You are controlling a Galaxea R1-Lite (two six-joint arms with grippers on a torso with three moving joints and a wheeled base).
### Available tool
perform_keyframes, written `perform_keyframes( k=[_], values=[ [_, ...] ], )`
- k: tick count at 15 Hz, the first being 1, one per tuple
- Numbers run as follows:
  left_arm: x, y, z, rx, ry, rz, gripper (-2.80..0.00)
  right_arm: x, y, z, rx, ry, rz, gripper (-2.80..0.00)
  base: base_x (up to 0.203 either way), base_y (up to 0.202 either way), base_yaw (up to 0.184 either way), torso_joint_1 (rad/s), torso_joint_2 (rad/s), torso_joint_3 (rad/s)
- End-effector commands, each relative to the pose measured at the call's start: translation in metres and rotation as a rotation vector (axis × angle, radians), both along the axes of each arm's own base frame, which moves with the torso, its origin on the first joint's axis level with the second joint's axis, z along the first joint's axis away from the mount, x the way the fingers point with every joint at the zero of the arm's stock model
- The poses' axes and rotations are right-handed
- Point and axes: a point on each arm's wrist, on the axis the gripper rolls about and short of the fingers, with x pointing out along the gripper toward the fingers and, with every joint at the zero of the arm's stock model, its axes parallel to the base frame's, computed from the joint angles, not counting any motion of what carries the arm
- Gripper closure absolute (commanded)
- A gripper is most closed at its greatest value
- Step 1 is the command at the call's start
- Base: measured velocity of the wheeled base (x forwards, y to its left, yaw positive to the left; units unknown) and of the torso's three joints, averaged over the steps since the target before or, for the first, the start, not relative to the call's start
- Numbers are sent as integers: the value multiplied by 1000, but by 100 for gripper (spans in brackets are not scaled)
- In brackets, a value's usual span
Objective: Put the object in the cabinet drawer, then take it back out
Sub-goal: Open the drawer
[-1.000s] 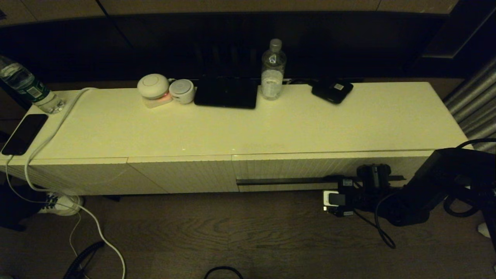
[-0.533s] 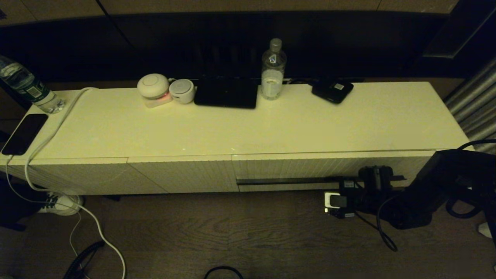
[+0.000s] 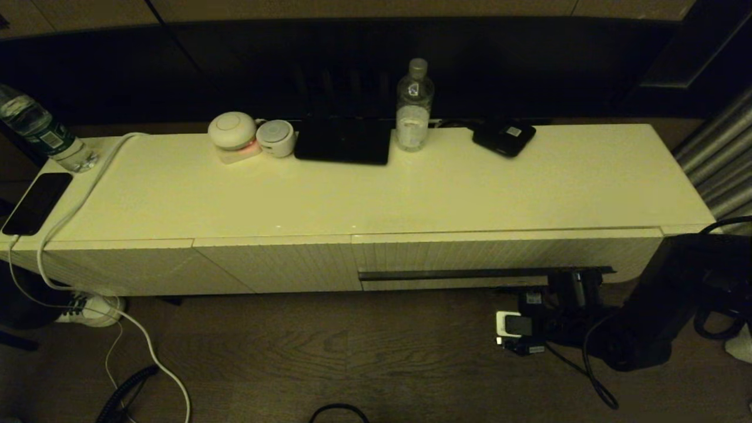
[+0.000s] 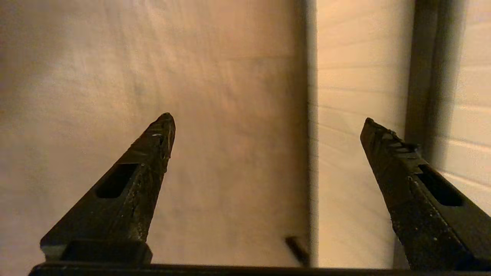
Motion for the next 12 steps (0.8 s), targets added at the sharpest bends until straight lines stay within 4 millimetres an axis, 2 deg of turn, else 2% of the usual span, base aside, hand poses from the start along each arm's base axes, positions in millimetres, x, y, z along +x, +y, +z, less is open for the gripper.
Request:
perform_keyframes(
  k=[1,5,7,12],
  values=[
    [0,0,0,-1,-2,1,0,-7,2,-4,3,3,7,-280,0,0,0,0,0,0],
    [0,0,0,-1,-2,1,0,-5,2,5,17,-26,1,-280,0,0,0,0,0,0],
    [0,0,0,-1,-2,1,0,2,3,15,24,-65,2,-280,0,0,0,0,0,0],
    [0,0,0,-1,-2,1,0,18,6,24,32,-124,2,-280,0,0,0,0,0,0]
  ],
)
